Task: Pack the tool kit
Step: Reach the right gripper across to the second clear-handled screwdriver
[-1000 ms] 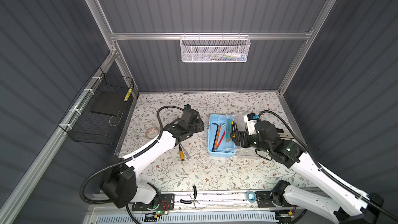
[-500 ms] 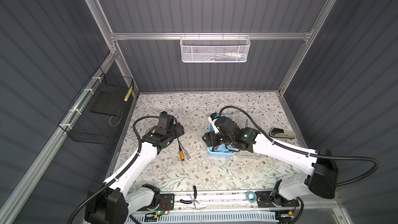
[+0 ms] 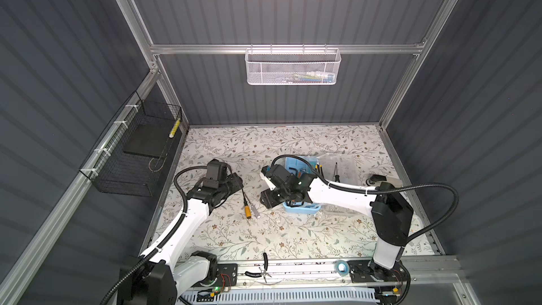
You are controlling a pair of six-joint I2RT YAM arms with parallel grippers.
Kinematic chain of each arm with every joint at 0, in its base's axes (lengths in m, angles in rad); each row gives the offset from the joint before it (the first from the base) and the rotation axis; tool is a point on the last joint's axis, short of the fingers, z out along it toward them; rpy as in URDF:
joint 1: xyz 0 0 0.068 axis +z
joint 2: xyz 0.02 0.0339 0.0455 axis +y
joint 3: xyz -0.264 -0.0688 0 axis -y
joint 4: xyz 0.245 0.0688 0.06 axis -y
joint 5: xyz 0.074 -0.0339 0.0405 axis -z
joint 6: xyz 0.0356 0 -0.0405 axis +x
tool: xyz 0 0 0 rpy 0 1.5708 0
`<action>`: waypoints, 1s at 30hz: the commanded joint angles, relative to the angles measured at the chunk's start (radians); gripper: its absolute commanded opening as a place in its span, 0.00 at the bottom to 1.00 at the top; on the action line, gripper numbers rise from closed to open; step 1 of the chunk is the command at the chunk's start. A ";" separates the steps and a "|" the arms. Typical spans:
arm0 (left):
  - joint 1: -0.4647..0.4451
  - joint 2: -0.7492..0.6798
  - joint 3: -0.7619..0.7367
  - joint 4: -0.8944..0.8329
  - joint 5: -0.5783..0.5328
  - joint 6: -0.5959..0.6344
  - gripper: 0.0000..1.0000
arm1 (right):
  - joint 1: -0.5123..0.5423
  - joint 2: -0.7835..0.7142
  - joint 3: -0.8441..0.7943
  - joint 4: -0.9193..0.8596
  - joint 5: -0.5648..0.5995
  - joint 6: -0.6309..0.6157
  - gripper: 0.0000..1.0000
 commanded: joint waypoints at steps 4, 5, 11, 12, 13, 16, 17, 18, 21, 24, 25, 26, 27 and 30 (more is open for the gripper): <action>0.083 -0.039 -0.053 0.022 0.115 0.012 0.58 | 0.020 0.112 0.122 -0.085 -0.058 -0.047 0.53; 0.095 -0.045 -0.059 0.022 0.130 0.013 0.58 | 0.024 0.130 0.138 -0.093 -0.059 -0.053 0.53; 0.185 -0.090 -0.116 0.040 0.219 -0.001 0.58 | 0.046 0.236 0.246 -0.169 -0.042 -0.084 0.45; 0.192 -0.095 -0.125 0.046 0.223 -0.006 0.58 | 0.051 0.256 0.271 -0.192 -0.019 -0.092 0.45; 0.194 -0.097 -0.129 0.048 0.226 -0.009 0.58 | 0.054 0.275 0.294 -0.217 -0.003 -0.100 0.45; 0.195 -0.096 -0.140 0.064 0.235 -0.017 0.58 | 0.060 0.311 0.325 -0.244 0.019 -0.114 0.45; 0.195 -0.094 -0.142 0.067 0.237 -0.020 0.58 | 0.061 0.319 0.332 -0.250 0.030 -0.116 0.45; 0.195 -0.092 -0.144 0.069 0.238 -0.021 0.58 | 0.064 0.331 0.342 -0.259 0.040 -0.118 0.45; 0.195 -0.089 -0.146 0.069 0.235 -0.015 0.57 | 0.068 0.359 0.368 -0.282 0.067 -0.127 0.45; 0.195 -0.108 -0.146 0.058 0.215 -0.005 0.56 | 0.072 0.374 0.376 -0.285 0.094 -0.138 0.45; 0.195 -0.116 -0.144 0.052 0.206 0.001 0.56 | 0.074 0.380 0.384 -0.292 0.107 -0.142 0.45; 0.195 -0.122 -0.142 0.046 0.198 0.007 0.56 | 0.074 0.389 0.390 -0.300 0.118 -0.147 0.45; 0.195 -0.128 -0.140 0.037 0.188 0.012 0.56 | 0.073 0.397 0.399 -0.308 0.134 -0.148 0.45; 0.195 -0.130 -0.139 0.027 0.181 0.023 0.56 | 0.074 0.416 0.417 -0.321 0.156 -0.155 0.45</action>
